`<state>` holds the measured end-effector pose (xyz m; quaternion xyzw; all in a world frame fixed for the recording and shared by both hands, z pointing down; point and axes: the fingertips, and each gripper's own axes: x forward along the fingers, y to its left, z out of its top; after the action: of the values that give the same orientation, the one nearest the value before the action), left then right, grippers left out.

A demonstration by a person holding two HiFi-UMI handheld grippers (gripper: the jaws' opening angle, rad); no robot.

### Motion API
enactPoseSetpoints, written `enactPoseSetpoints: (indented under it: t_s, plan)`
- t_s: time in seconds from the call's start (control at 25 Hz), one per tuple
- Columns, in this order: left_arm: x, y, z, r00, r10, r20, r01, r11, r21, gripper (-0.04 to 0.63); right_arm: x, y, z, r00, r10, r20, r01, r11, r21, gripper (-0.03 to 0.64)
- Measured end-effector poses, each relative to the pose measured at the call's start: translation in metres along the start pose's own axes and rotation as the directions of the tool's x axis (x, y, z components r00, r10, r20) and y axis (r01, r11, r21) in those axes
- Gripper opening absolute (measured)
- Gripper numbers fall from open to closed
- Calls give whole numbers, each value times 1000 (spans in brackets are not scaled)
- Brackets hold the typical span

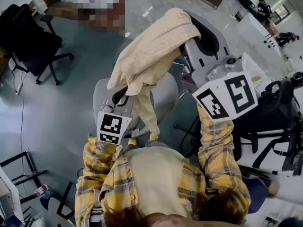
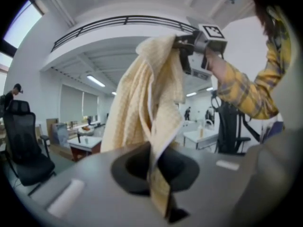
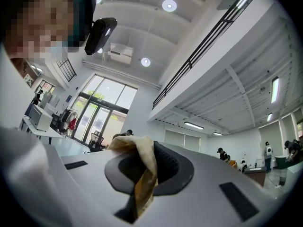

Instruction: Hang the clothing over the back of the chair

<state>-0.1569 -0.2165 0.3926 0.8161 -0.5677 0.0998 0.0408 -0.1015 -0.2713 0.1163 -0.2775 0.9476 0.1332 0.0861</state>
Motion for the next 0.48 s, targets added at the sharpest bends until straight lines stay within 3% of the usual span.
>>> enactPoseSetpoints:
  t_s: [0.28, 0.48]
  plan:
    - [5, 19, 6, 997, 77, 24, -76, 997, -33, 20, -33, -30, -68, 992, -58, -108, 68, 994, 89, 27]
    - [13, 26, 16, 994, 99, 44, -97, 994, -47, 20, -65, -49, -126, 970, -119, -214, 153, 976, 152, 26]
